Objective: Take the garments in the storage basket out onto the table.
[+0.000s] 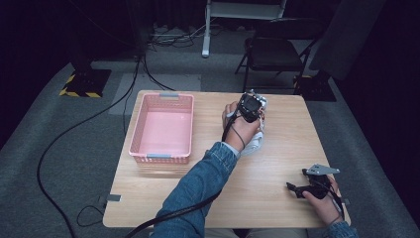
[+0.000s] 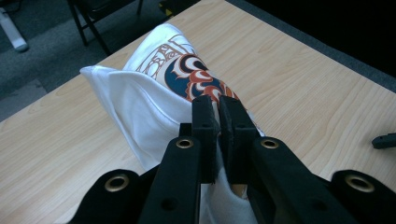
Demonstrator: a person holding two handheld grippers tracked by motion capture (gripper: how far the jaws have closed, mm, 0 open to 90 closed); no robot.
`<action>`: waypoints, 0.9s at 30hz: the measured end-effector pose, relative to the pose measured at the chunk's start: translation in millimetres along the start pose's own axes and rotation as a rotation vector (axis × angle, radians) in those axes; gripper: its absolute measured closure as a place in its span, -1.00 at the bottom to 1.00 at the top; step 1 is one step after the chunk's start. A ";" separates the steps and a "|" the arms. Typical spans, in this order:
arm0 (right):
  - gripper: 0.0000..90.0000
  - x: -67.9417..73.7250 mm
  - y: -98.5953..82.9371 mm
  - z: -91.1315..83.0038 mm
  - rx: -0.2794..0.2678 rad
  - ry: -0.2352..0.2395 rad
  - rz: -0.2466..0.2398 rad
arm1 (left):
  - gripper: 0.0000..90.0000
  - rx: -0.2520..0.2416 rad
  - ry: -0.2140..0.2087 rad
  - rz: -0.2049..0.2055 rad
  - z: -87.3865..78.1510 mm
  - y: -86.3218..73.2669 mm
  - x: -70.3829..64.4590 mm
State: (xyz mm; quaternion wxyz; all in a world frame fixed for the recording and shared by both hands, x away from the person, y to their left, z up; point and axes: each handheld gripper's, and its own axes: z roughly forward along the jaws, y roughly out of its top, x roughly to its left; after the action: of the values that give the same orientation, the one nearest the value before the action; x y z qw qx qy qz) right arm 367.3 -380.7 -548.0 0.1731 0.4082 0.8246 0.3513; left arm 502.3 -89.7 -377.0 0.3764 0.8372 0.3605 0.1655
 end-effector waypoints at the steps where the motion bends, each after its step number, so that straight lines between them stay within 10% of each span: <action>1: -0.89 0.0 0.0 0.0 0.000 0.000 0.000 | 0.88 -0.003 -0.002 0.002 1.7 -0.5 -0.5; 27: -0.89 0.0 0.0 -0.1 0.001 0.002 -0.003 | 0.90 0.044 -0.057 0.001 55.3 -30.6 -22.3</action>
State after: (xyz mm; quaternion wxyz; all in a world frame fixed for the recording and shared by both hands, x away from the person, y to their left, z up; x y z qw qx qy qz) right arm 367.3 -380.8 -547.9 0.1726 0.4065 0.8256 0.3512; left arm 502.7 -120.2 -436.7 0.3678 0.8499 0.3528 0.1339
